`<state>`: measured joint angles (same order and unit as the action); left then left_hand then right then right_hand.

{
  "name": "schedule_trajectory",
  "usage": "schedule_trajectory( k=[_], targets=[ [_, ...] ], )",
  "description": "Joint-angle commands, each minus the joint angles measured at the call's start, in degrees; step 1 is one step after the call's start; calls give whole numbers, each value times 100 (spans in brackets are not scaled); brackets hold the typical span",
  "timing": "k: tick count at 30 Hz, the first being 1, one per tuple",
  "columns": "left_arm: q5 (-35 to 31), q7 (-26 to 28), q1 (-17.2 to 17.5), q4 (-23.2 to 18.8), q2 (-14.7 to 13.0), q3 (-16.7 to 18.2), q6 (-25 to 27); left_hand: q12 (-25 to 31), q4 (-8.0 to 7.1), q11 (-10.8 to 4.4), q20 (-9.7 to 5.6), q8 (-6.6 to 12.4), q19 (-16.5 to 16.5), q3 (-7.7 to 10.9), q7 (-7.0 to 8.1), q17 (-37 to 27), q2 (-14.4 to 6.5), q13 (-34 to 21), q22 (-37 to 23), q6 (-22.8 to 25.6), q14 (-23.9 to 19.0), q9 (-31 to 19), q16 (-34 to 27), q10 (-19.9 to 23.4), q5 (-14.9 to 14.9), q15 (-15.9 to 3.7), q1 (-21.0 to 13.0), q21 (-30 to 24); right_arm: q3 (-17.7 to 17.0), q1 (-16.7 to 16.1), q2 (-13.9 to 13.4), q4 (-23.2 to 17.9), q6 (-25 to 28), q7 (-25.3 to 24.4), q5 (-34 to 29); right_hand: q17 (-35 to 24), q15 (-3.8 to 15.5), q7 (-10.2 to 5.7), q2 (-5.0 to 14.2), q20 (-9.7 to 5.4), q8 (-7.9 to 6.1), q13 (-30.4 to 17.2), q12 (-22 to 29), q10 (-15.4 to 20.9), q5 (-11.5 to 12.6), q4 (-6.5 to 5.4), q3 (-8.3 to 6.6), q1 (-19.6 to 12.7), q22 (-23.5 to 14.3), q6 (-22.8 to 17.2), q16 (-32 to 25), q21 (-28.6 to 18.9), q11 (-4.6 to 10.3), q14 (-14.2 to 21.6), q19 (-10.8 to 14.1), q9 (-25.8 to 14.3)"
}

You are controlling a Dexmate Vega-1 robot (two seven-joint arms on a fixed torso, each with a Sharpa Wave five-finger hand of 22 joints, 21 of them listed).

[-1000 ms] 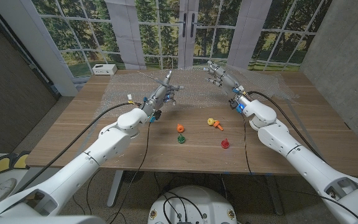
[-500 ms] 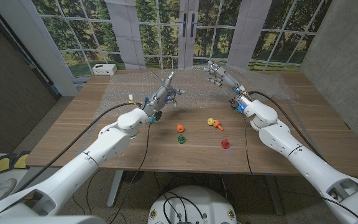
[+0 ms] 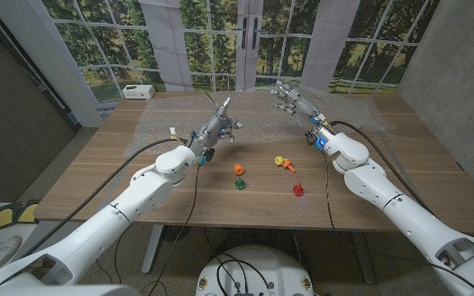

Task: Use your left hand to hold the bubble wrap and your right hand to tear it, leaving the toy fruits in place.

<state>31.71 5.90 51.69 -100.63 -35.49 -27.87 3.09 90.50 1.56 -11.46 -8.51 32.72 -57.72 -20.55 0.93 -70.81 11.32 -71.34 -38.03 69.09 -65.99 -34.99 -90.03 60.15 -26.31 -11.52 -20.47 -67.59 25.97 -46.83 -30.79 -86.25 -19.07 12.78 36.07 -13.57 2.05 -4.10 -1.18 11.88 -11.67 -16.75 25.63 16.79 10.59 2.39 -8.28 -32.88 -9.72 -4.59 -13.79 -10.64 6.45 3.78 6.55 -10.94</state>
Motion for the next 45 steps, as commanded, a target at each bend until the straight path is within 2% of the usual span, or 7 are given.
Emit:
schedule_trajectory(
  k=[1,6,10,15,28,36,45],
  targets=[
    [-6,96,62,5,39,35,-84,-10,86,-32,4,567,-81,2,55,-7,-60,2,16,-169,-154,-829,11,198,-74,5,-59,3,-12,-17,-1,-30,0,-45,-9,8,100,-7,31,26,-28,7,-23,59,-8,49,-16,6,-17,-13,-22,-21,-2,-27,-44,-11],
    [13,60,39,53,61,33,-112,-21,136,-33,12,1236,-98,9,120,-5,-79,5,6,-452,-193,-1869,26,244,-89,6,-25,-12,-26,-28,-7,-39,5,-44,16,10,104,-6,33,26,-28,12,-38,58,-9,55,-15,6,-17,-11,-23,-21,1,-29,-44,-11],
    [-1,27,11,67,56,9,-101,-14,144,-50,27,1480,-81,25,150,-5,-112,6,-21,-520,-190,-2239,30,292,-95,8,-21,-27,-40,-43,-15,-54,9,-49,36,13,103,-7,36,25,-29,17,-46,69,-9,59,-15,5,-17,-12,-25,-22,-23,-28,-42,-11],
    [-27,-43,-32,63,14,-27,-52,-13,151,-55,24,1604,-99,35,175,-4,-133,9,26,-448,-195,-2312,31,360,-101,7,-21,-9,-52,-53,-28,-63,-1,-58,31,16,101,-4,41,25,-30,25,-66,70,-10,66,-14,6,-17,-13,-29,-23,-18,-27,-39,-10],
    [-56,-20,-36,45,19,-29,-52,-23,61,-59,74,2570,-138,130,398,3,-409,13,132,-429,-261,-3526,41,527,-108,3,-99,-12,-97,-72,-27,-79,-15,-73,84,26,105,-3,51,25,-31,44,-116,85,-10,86,-10,6,-17,-13,-38,-25,-8,-26,-34,-10],
    [-127,133,-27,-29,17,-44,69,-24,17,-60,84,2860,-126,119,440,1,-445,13,143,-529,-256,-3615,44,522,-79,4,-116,-23,-121,-105,-70,-137,-5,-87,87,32,107,-11,50,25,-30,55,-140,108,-12,99,-5,9,-17,-8,-42,-26,-9,-28,-30,-10],
    [-234,244,-53,-129,-64,-96,336,-26,-46,-53,114,3268,-70,-21,391,-6,-74,12,90,-756,-207,-3605,34,454,-25,8,168,-53,-175,-142,-154,-223,-17,-98,78,37,110,-8,53,26,-31,65,-169,117,-12,110,-1,12,-17,-11,-48,-24,-19,-27,-33,-9]
  ],
)
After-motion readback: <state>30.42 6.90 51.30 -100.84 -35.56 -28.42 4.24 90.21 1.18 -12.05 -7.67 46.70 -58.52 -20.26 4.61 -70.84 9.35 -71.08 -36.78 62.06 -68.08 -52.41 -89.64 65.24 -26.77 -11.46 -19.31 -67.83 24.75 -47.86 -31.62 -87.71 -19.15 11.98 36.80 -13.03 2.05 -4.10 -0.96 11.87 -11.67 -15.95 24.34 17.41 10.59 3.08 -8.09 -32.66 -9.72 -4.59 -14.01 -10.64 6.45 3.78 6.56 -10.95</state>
